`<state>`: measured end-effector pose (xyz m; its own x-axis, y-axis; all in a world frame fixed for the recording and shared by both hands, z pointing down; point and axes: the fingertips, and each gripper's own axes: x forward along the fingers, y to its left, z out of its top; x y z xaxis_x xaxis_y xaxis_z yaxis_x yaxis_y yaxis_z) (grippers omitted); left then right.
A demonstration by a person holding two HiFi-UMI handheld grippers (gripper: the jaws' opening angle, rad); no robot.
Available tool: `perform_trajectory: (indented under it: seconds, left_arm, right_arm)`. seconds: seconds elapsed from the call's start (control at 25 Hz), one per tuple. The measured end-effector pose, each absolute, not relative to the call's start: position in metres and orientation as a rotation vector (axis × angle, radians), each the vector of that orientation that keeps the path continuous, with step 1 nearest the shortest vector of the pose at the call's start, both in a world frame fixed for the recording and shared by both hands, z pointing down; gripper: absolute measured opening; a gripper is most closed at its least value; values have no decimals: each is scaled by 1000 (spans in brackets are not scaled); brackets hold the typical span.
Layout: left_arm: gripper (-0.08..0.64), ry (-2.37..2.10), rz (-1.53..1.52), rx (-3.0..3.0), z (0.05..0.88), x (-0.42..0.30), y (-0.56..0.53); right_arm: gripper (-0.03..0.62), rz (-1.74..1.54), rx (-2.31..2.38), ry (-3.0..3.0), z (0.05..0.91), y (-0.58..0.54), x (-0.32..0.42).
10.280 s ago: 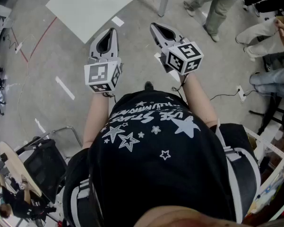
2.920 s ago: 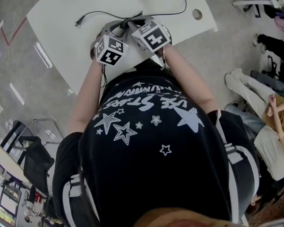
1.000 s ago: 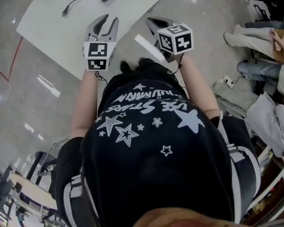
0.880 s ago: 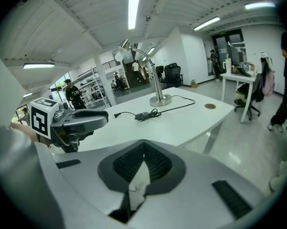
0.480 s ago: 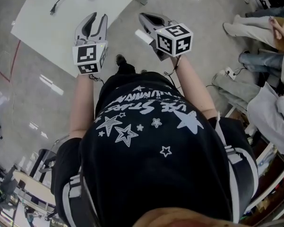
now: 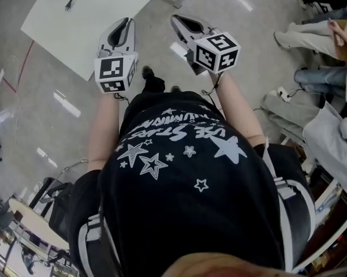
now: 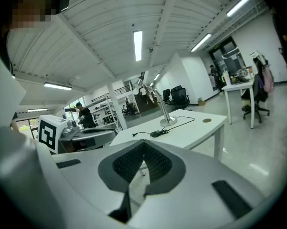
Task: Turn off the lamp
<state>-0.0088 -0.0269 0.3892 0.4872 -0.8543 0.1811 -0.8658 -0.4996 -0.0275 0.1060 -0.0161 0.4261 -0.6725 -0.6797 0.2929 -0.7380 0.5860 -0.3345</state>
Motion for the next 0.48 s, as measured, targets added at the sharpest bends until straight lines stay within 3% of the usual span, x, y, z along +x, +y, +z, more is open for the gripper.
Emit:
perform_trajectory:
  seconds: [0.48]
  left_arm:
    - [11, -1649, 231, 2616, 369, -14, 29]
  right_arm:
    - [5, 490, 1083, -2747, 401, 29, 87]
